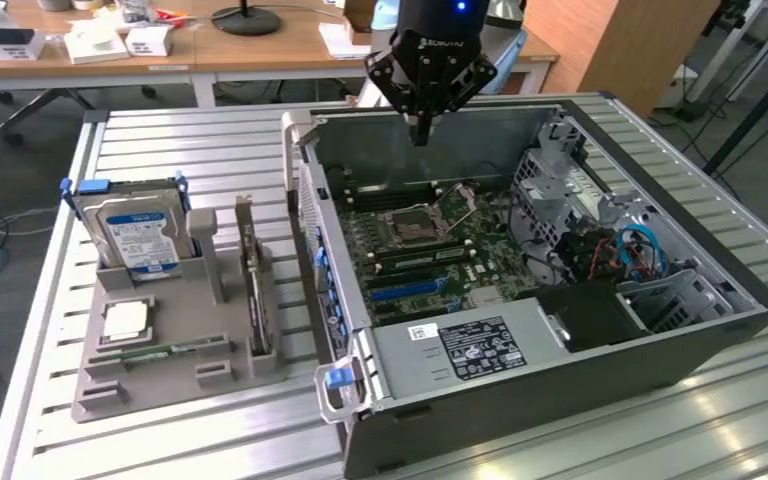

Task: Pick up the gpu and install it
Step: 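Reach for the gpu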

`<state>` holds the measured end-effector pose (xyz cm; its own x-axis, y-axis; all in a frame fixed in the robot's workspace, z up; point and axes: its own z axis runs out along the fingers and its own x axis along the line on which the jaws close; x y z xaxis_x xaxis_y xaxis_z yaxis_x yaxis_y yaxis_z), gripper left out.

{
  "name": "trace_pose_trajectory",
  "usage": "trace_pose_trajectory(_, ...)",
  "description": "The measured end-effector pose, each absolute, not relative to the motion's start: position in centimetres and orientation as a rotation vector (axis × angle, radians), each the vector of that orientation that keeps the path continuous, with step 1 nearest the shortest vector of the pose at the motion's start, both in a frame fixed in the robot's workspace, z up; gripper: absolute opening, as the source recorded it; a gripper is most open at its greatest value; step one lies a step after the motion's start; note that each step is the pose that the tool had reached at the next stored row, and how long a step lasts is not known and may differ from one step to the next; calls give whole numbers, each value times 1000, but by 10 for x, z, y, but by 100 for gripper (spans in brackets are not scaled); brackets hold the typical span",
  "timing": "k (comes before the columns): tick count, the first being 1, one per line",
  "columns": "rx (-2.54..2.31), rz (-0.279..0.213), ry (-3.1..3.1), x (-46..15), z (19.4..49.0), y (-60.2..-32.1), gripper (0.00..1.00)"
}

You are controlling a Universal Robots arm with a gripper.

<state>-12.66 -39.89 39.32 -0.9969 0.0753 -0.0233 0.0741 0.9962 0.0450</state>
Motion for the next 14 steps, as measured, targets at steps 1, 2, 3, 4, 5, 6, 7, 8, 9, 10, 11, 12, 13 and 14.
trace_pose_trajectory(1,117,69,3114,-128,393,-399,10)
trace_pose_trajectory(2,117,69,3114,-130,393,-399,10)
trace_pose_trajectory(3,117,69,3114,-132,393,-399,10)
trace_pose_trajectory(4,117,69,3114,-134,393,-399,10)
trace_pose_trajectory(5,117,69,3114,-136,393,-399,10)
trace_pose_trajectory(6,116,69,3114,-139,393,-399,10)
trace_pose_trajectory(7,117,69,3114,-142,393,-399,10)
trace_pose_trajectory(8,117,69,3114,-144,393,-399,10)
trace_pose_trajectory(9,117,69,3114,-147,393,-399,10)
trace_pose_trajectory(10,117,69,3114,-150,393,-399,10)
trace_pose_trajectory(11,117,69,3114,-153,393,-399,10)
trace_pose_trajectory(12,116,69,3114,-156,393,-399,10)
trace_pose_trajectory(13,117,69,3114,-159,393,-399,10)
trace_pose_trajectory(14,117,69,3114,-162,393,-399,10)
